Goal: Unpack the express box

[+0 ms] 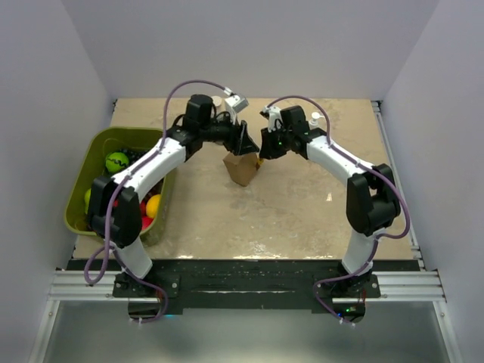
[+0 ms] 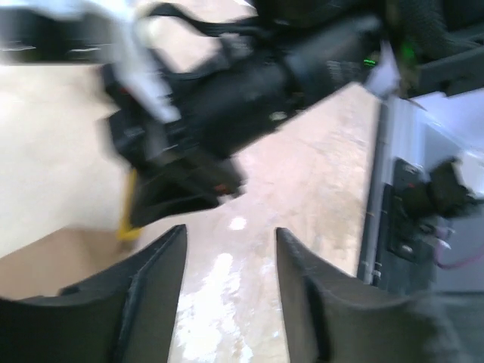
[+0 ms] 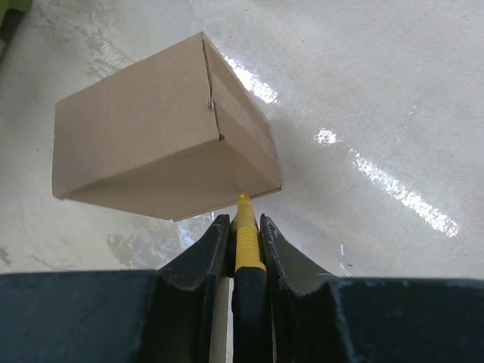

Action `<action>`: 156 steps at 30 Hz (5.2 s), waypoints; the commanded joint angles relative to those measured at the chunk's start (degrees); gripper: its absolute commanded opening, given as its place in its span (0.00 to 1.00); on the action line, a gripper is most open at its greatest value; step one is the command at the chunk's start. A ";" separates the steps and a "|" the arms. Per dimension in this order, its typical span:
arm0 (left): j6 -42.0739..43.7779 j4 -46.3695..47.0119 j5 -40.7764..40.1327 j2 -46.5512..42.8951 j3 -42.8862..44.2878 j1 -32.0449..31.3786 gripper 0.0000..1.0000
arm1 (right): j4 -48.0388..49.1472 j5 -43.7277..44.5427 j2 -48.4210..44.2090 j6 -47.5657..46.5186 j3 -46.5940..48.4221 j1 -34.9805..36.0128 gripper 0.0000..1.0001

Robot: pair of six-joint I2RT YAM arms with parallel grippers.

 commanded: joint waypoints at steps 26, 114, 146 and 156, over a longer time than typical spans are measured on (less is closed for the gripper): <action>2.80 -5.81 -25.53 5.99 -1.99 5.45 0.73 | -1.26 9.97 -8.20 -3.21 1.78 -4.59 0.00; -3.08 14.41 -7.67 16.44 -2.96 -7.38 0.89 | 7.00 -1.90 -36.85 2.95 -24.14 -17.69 0.00; -2.73 14.92 -5.07 8.09 -10.08 -2.02 0.85 | 2.26 4.17 -16.97 -9.19 -5.77 -6.87 0.00; -4.14 17.04 -1.43 19.17 -0.59 -5.80 0.80 | 7.70 6.63 -26.21 -7.08 -14.90 -6.87 0.00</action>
